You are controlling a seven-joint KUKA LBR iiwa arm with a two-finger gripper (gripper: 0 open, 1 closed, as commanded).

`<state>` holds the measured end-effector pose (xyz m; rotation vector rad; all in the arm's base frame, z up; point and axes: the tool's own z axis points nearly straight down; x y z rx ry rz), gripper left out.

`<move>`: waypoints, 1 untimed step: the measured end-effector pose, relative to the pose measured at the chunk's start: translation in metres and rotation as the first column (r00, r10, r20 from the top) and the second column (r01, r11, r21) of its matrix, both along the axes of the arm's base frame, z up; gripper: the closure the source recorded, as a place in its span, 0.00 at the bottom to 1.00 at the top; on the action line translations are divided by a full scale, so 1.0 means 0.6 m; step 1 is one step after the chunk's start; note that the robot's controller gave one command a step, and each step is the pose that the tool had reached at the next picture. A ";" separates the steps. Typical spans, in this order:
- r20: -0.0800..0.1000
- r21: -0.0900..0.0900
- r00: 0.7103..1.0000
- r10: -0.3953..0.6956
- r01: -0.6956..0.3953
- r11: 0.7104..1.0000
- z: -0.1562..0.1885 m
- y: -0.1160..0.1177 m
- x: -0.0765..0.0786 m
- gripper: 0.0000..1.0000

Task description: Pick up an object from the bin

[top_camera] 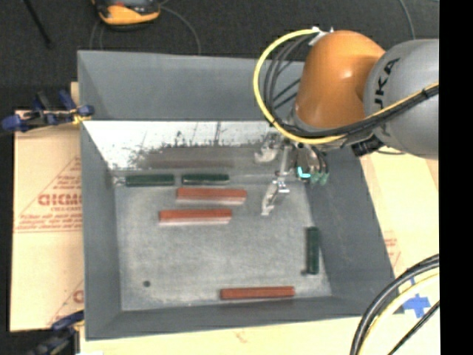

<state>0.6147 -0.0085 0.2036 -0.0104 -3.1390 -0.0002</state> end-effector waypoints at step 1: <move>0.007 0.000 1.000 0.000 0.000 1.000 0.007 0.000 0.003 0.00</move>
Offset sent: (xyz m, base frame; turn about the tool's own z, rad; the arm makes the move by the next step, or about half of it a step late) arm 0.0291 0.0709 -0.1336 -0.0351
